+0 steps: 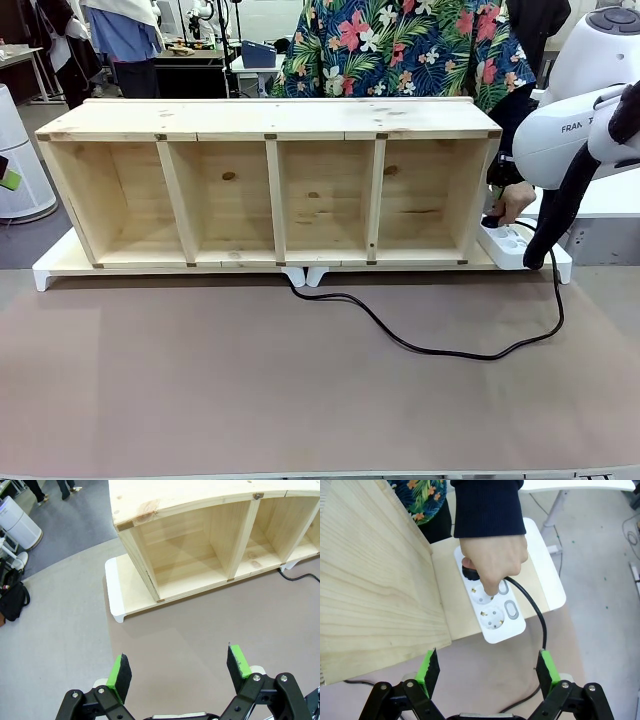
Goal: Perform cable management.
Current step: Release the Power Cable when the human grasps it.
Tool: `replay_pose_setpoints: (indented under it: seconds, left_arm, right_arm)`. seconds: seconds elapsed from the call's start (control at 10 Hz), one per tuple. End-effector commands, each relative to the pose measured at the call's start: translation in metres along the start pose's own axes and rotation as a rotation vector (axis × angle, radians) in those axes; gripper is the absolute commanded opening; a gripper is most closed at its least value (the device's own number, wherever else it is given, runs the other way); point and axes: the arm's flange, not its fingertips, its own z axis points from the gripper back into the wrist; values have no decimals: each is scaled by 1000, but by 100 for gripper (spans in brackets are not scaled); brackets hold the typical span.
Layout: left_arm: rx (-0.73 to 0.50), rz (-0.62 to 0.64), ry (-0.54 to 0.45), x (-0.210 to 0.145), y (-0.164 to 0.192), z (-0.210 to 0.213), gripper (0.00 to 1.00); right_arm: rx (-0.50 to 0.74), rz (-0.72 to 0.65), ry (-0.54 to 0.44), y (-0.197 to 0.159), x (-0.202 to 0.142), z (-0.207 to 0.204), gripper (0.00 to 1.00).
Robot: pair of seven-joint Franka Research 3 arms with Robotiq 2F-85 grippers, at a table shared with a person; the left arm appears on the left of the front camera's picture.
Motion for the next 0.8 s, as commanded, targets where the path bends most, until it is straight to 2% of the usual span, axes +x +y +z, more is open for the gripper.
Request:
replay_pose_setpoints:
  seconds: [0.0,0.7]
  left_arm:
    - [-2,5,4,-1,1,0,100]
    - [-2,5,4,-1,1,0,100]
  right_arm:
    - [-2,-1,5,0,0,-1,100]
    - [-2,-1,5,0,0,-1,100]
